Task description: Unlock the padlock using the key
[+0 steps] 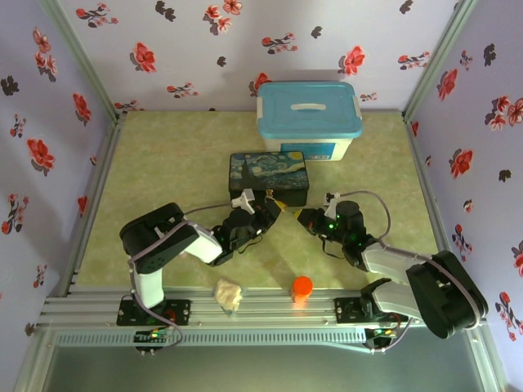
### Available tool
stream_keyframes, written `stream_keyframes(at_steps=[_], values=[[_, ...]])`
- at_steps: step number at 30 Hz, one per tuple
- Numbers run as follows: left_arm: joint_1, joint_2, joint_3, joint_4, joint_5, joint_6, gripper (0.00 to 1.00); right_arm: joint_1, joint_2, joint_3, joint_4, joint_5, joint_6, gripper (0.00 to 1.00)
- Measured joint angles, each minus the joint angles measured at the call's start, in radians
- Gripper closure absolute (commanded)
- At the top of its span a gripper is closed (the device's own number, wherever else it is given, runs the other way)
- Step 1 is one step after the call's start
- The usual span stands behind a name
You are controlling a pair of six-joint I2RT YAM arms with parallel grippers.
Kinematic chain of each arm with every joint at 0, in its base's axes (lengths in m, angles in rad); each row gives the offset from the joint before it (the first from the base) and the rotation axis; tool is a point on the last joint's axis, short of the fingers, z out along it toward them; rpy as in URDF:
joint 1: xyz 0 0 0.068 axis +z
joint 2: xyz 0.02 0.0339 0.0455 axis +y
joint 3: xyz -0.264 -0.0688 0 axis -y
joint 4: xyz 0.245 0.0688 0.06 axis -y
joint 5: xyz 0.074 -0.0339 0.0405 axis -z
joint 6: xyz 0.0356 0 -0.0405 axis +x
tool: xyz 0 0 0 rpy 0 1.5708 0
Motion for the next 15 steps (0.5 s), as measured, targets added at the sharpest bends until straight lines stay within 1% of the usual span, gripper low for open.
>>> stream_keyframes(at_steps=[15], values=[[-0.003,0.011,0.003,0.007,0.0,-0.016,1.0,0.0,0.039,0.01,0.032,0.0,-0.003,1.0]])
